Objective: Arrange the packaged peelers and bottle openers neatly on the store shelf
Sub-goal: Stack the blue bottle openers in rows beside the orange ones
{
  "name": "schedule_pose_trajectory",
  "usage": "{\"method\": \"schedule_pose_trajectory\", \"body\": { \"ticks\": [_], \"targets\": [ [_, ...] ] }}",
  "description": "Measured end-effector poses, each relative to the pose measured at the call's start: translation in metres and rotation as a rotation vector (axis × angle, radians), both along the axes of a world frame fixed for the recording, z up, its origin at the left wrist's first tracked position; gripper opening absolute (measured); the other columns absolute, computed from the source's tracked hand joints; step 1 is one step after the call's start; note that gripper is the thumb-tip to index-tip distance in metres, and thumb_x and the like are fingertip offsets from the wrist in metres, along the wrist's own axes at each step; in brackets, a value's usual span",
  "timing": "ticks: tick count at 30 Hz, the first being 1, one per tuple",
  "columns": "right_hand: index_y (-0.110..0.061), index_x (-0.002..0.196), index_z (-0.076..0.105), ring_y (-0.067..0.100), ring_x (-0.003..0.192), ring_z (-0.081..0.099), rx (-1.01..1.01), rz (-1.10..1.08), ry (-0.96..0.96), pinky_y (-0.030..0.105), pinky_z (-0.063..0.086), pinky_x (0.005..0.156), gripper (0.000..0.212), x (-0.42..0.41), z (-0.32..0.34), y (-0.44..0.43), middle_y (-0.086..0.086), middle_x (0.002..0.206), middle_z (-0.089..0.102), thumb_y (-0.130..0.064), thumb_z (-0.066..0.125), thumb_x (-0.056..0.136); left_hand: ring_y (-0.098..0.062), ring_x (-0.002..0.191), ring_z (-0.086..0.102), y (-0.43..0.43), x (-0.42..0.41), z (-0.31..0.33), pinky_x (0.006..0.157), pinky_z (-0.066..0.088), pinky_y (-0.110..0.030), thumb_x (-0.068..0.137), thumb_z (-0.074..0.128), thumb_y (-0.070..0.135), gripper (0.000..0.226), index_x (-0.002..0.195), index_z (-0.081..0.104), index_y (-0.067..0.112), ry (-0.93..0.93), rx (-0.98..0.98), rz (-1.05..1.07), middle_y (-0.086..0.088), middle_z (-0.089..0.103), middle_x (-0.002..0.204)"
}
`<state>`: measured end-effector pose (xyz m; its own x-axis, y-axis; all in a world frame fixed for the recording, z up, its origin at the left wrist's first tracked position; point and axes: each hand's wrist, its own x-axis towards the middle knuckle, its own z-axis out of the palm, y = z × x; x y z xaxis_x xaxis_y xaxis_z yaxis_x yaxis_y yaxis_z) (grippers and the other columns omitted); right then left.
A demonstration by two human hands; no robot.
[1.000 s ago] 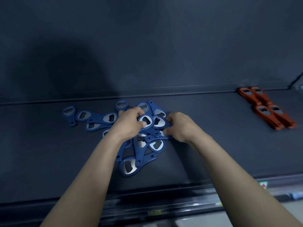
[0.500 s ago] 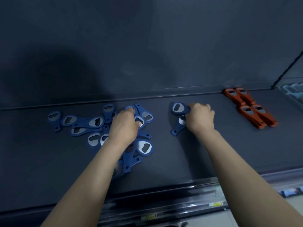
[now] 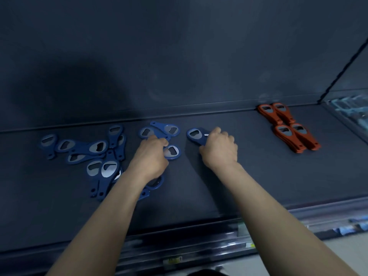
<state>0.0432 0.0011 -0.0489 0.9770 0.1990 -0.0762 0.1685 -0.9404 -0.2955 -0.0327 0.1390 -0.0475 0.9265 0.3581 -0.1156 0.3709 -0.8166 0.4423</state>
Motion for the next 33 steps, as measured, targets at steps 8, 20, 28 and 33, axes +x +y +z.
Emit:
{"method": "schedule_pose_trajectory", "body": {
  "ticks": [8,20,28,33],
  "targets": [
    [-0.002,0.116,0.054,0.035,0.117,0.04,0.027,-0.072,-0.069,0.039,0.035,0.095,0.03,0.018,0.0,-0.032,0.017,0.123,0.049,-0.011,0.055,0.088,-0.03,0.108,0.047,-0.01,-0.001,-0.001,0.091,0.04,-0.039,0.082,0.068,0.025,0.033,0.108,0.059,0.008,-0.034,0.074,0.118,-0.009,0.053,0.111],
    [-0.003,0.115,0.055,0.035,0.116,0.043,0.021,-0.011,-0.048,0.039,0.037,0.094,0.038,0.024,-0.007,-0.031,0.018,0.123,0.051,-0.033,0.057,0.091,-0.032,0.088,0.056,-0.011,-0.012,-0.007,0.074,0.046,-0.038,0.082,0.068,0.022,0.032,0.099,0.059,-0.003,-0.232,0.041,0.31,-0.016,0.059,0.097],
    [0.001,0.113,0.055,0.036,0.112,0.049,-0.002,0.006,-0.035,0.037,0.043,0.087,0.028,0.026,-0.003,-0.031,0.02,0.118,0.054,-0.013,0.059,0.089,-0.036,0.083,0.055,-0.008,-0.013,-0.012,0.065,0.038,-0.037,0.079,0.069,0.036,0.045,0.058,0.037,0.011,-0.027,0.146,0.335,-0.017,0.059,0.083],
    [0.002,0.115,0.054,0.037,0.114,0.047,-0.016,0.003,-0.03,0.038,0.042,0.09,0.029,0.026,-0.002,-0.041,0.021,0.119,0.053,-0.012,0.058,0.09,-0.031,0.068,0.048,-0.019,-0.001,-0.006,0.055,0.033,-0.031,0.078,0.059,0.009,0.033,0.057,0.033,0.01,-0.009,0.144,0.221,-0.011,0.049,0.067]
  ]
}}
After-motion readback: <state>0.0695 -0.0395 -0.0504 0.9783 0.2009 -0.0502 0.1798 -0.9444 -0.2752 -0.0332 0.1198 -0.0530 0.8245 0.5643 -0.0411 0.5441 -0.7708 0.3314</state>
